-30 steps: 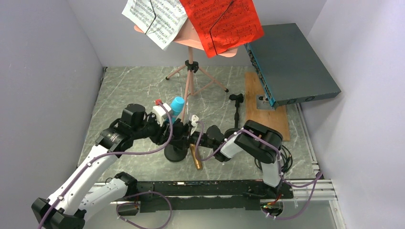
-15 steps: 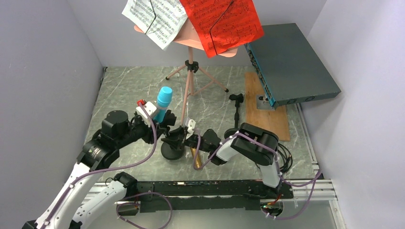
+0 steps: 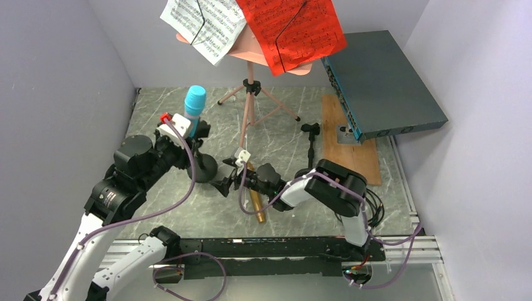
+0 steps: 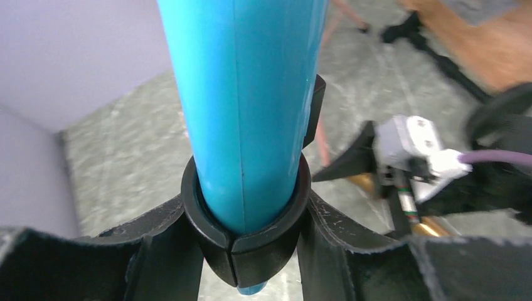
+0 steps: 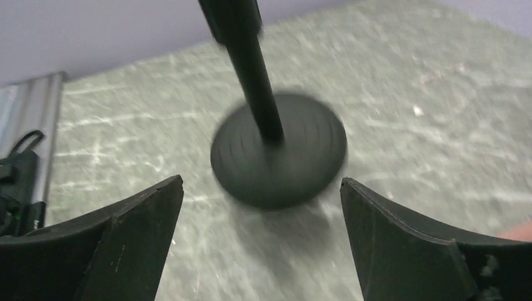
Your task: Set up the instrument practice props
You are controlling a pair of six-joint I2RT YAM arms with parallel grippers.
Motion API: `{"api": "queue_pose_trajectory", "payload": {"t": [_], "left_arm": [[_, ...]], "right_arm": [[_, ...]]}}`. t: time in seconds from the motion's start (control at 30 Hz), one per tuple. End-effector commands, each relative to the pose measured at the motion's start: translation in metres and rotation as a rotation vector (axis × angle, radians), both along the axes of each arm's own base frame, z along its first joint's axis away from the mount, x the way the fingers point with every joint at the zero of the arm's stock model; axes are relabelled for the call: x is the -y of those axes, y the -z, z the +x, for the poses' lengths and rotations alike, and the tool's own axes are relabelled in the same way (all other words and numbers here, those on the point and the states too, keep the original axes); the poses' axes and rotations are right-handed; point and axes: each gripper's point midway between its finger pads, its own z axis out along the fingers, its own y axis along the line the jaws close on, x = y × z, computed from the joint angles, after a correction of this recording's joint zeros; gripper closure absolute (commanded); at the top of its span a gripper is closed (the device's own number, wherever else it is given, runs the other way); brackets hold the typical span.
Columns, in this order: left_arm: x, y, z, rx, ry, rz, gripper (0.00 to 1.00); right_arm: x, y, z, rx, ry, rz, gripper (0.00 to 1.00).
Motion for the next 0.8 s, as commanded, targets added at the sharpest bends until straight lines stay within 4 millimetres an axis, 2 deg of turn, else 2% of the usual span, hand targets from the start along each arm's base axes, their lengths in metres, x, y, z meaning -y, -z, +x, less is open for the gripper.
{"api": "queue_pose_trajectory", "payload": {"t": [0.0, 0.07, 0.13, 0.27, 0.33, 0.4, 0.47, 0.53, 0.63, 0.77], "left_arm": [[-0.043, -0.055, 0.035, 0.222, -0.293, -0.004, 1.0], [-0.059, -0.056, 0.044, 0.242, -0.403, 0.007, 1.0], [-0.075, -0.057, 0.053, 0.265, -0.524, 0.012, 1.0], [-0.108, -0.059, 0.069, 0.334, -0.792, 0.026, 1.0], [-0.126, -0.059, 0.074, 0.368, -0.929, -0.036, 1.0], [-0.143, -0.053, 0.084, 0.373, -0.999, -0.123, 1.0], [-0.169, -0.035, 0.096, 0.33, -1.079, -0.224, 1.0], [-0.198, -0.022, 0.104, 0.29, -1.14, -0.326, 1.0], [-0.209, -0.03, 0.116, 0.318, -1.117, -0.432, 1.0], [-0.221, -0.046, 0.132, 0.361, -1.116, -0.432, 1.0]], "right_arm": [[0.022, -0.034, 0.006, -0.055, 0.075, -0.043, 0.0], [0.036, -0.048, 0.0, -0.066, 0.08, -0.057, 0.0], [0.052, -0.054, -0.003, -0.08, 0.095, -0.099, 0.0], [0.092, -0.055, -0.011, -0.083, 0.143, -0.176, 0.0], [0.11, -0.057, -0.015, -0.07, 0.166, -0.186, 0.0], [0.13, -0.058, -0.014, -0.066, 0.22, -0.191, 0.0], [0.145, -0.056, -0.015, -0.065, 0.25, -0.19, 0.0], [0.157, -0.058, -0.015, -0.06, 0.28, -0.179, 0.0], [0.169, -0.06, -0.014, -0.064, 0.311, -0.178, 0.0], [0.181, -0.057, -0.01, -0.09, 0.36, -0.187, 0.0]]}}
